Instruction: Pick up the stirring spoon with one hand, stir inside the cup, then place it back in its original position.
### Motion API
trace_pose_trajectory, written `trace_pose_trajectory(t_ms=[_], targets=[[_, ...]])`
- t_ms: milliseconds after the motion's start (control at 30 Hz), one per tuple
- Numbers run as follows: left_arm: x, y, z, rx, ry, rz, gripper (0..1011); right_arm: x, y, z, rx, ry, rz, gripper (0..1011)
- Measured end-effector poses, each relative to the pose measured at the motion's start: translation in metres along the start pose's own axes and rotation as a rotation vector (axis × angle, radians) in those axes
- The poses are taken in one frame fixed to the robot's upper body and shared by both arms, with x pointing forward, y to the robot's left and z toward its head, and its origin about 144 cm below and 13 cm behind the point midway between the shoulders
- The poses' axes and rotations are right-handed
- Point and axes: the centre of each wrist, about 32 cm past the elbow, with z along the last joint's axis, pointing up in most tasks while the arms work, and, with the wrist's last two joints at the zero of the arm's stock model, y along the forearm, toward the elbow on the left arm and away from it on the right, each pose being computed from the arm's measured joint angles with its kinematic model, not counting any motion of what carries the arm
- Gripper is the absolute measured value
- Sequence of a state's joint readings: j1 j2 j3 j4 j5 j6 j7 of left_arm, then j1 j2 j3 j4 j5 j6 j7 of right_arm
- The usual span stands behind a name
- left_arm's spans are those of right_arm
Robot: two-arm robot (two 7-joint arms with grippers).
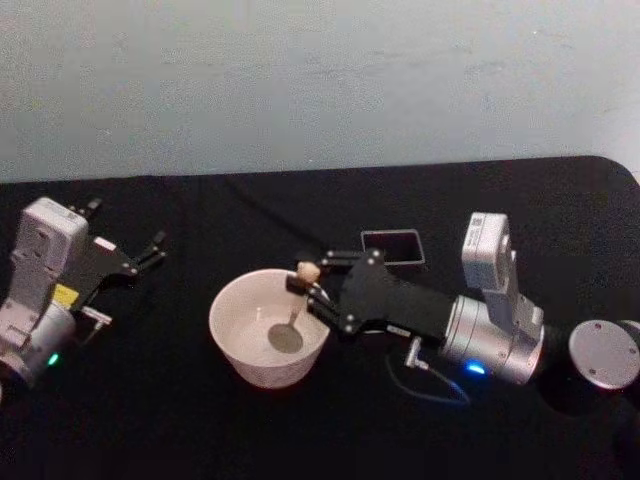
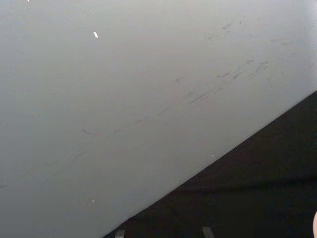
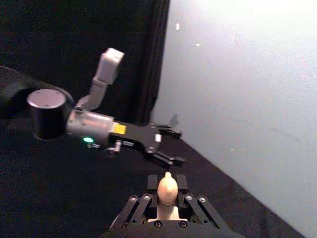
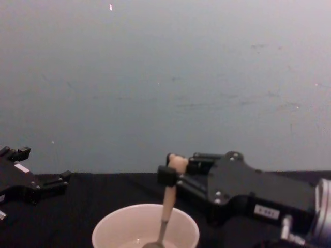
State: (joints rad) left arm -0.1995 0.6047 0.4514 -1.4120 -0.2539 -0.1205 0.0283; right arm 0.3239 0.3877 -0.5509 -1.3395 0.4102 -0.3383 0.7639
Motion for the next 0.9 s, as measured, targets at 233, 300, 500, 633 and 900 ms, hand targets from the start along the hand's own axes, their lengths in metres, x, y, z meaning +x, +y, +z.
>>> trace_pose_trajectory(t_ms=[233, 300, 500, 633, 900], targets=[[0.000, 0.000, 0.000, 0.000, 0.000, 0.000, 1001, -0.008, 0.012, -0.002, 0.009, 0.017, 0.034, 214], [0.000, 0.000, 0.000, 0.000, 0.000, 0.000, 1001, -0.008, 0.018, -0.003, 0.010, 0.019, 0.036, 214], [0.000, 0.000, 0.000, 0.000, 0.000, 0.000, 1001, -0.003, 0.029, -0.006, 0.009, 0.009, 0.015, 214], [0.000, 0.000, 0.000, 0.000, 0.000, 0.000, 1001, 0.004, 0.033, -0.007, 0.008, -0.001, -0.019, 214], [0.000, 0.000, 0.000, 0.000, 0.000, 0.000, 1001, 0.012, 0.031, -0.007, -0.002, -0.015, -0.066, 214]])
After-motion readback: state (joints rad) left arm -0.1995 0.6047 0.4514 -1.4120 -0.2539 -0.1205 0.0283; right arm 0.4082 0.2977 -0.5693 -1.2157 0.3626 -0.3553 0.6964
